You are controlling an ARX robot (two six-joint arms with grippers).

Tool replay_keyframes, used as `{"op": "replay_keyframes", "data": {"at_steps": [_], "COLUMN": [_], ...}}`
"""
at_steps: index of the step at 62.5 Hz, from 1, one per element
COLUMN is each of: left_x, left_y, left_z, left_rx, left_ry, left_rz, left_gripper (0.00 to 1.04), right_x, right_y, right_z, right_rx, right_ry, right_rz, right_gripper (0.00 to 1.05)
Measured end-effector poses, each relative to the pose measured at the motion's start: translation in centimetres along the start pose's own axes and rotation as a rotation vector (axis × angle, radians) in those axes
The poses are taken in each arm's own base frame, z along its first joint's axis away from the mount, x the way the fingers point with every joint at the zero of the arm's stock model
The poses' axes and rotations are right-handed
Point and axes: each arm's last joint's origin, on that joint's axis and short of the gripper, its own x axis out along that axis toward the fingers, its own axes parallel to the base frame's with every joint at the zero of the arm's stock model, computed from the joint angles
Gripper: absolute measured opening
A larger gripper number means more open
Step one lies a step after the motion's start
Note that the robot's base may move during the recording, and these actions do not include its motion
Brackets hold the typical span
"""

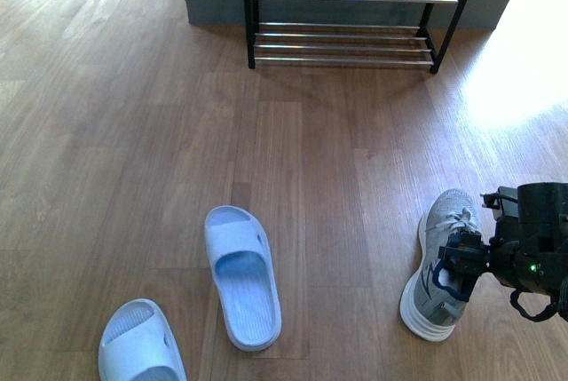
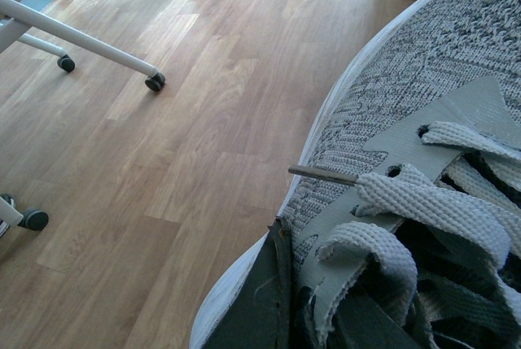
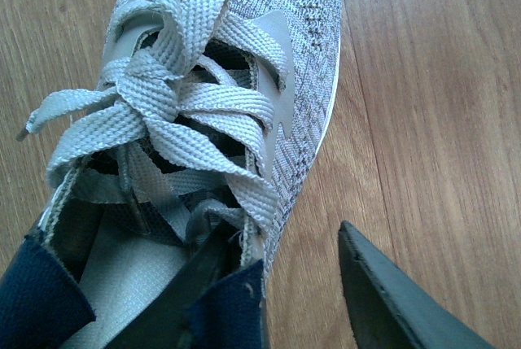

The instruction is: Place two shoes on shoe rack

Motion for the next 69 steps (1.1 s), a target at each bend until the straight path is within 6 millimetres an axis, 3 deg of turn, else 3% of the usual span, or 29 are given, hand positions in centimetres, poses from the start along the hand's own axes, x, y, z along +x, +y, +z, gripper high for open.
{"op": "replay_keyframes", "data": {"at_steps": [15,24,35,43,51,59,69], "left_x": [0.0,0.0,0.0,0.0,0.0,0.0,0.0], "left_y": [0.0,0.0,0.0,0.0,0.0,0.0,0.0], "left_z": [0.0,0.0,0.0,0.0,0.0,0.0,0.0], "left_rx": [0.0,0.0,0.0,0.0,0.0,0.0,0.0], "left_ry": [0.0,0.0,0.0,0.0,0.0,0.0,0.0], "left_rz": [0.0,0.0,0.0,0.0,0.0,0.0,0.0], "left_gripper": [0.01,0.01,0.01,0.01,0.01,0.01,0.01], "right_x": [-0.2,-1.0,-4.6,-8.7,-14.4,-20.3,-27.7], "right_y": [-0.1,-0.2,-0.3,-0.4,-0.4,-0.4,-1.3], "right_z": [-0.3,-0.5,1.0,4.3,7.3,8.0,7.4], "right_rx": [0.003,0.006,-0.04,-0.12,-0.229,-0.348,-0.478], "right_ry": [-0.008,-0.018,-0.067,-0.173,-0.289,-0.385,-0.524], "right_rz": [0.002,-0.01,0.009,0.03,0.09,0.147,0.206], "right_gripper": [0.02,0.01,0.01,0.01,0.01,0.01,0.01]}}
